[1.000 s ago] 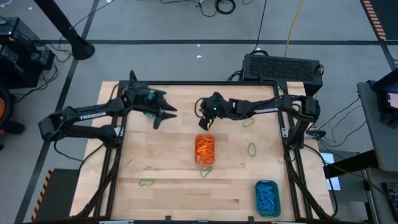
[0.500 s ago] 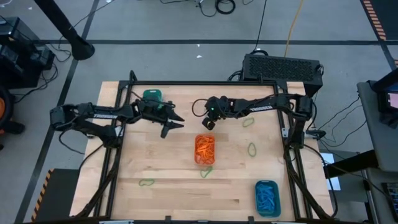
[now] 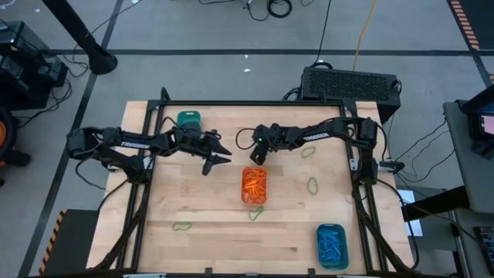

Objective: Sort rubber bands into baskets
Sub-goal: Put the green rubber band into the green bin

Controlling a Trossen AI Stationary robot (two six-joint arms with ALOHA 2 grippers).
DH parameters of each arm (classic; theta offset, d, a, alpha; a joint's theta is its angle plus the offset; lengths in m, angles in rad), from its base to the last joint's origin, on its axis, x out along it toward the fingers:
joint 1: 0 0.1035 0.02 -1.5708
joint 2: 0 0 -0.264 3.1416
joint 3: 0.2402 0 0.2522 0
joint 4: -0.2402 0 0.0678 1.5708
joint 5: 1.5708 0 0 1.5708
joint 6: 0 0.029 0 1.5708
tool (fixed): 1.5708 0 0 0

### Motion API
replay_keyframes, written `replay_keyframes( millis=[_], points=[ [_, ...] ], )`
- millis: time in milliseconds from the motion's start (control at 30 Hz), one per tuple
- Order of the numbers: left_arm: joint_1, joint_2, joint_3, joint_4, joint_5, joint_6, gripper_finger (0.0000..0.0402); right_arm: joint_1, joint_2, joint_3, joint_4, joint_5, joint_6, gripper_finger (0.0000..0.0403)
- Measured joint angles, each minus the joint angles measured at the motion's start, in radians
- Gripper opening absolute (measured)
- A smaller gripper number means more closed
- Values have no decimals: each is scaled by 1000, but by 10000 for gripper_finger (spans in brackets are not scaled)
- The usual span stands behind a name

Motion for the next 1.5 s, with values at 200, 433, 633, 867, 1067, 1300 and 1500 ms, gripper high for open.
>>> replay_keyframes(
  millis=[200,433,633,867,1067,1300,1500],
  points=[
    [-5,0,0,0,0,0,148,-21,4,3,-11,-11,4,193],
    [-5,0,0,-3,0,0,148,-39,2,3,-41,-6,-36,17],
    [-5,0,0,-3,-3,6,148,-42,-32,-2,-56,13,-51,3],
    [-6,24,0,9,-3,63,148,4,-141,-1,-7,-66,-85,1],
    [-35,65,0,88,-5,147,148,69,-187,0,103,-318,-125,1],
    [-95,77,0,165,-5,300,148,120,-189,-1,184,-539,-143,0],
    [-152,77,0,174,-24,425,148,140,-189,-1,248,-598,-137,0]
  ],
)
